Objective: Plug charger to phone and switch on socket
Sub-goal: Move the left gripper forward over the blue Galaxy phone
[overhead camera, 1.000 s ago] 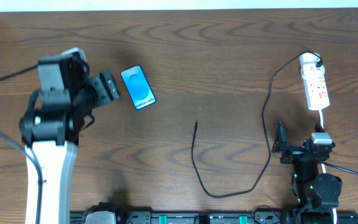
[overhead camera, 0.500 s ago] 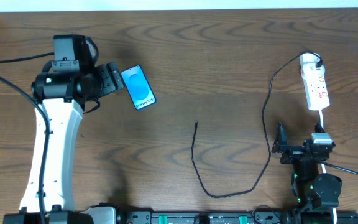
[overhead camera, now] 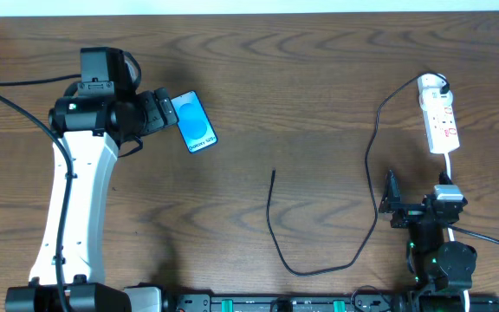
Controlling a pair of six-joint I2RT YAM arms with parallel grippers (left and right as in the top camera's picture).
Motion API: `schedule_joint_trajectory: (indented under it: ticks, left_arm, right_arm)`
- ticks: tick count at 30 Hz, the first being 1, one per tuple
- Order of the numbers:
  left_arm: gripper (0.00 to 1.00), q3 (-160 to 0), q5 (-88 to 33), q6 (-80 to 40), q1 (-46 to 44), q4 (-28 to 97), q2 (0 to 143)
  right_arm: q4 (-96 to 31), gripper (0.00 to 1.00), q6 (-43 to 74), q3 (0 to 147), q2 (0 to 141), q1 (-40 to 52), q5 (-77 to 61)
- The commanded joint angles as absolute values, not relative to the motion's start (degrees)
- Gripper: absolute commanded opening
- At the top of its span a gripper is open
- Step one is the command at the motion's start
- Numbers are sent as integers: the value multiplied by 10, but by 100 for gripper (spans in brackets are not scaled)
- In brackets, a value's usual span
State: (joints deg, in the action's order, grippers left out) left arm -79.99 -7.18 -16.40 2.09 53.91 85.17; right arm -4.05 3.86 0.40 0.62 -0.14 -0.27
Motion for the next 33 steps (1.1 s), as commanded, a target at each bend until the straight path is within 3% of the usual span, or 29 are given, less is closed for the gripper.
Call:
schedule_joint_trajectory:
  ticks: [1, 12, 25, 33]
  left_arm:
    - [98, -823, -71, -179, 18, 559, 866]
    - [98, -1011, -67, -194, -5, 672, 1055]
    - [98, -1023, -53, -241, -62, 609, 1191]
    - [98, -1023, -53, -284, -48, 566, 1242]
  right_arm:
    - [-43, 99, 34, 3, 3, 8, -6]
    - [-43, 99, 34, 3, 3, 8, -6]
    - [-43, 99, 34, 3, 3, 8, -6]
    - [-43, 99, 34, 3, 3, 8, -6]
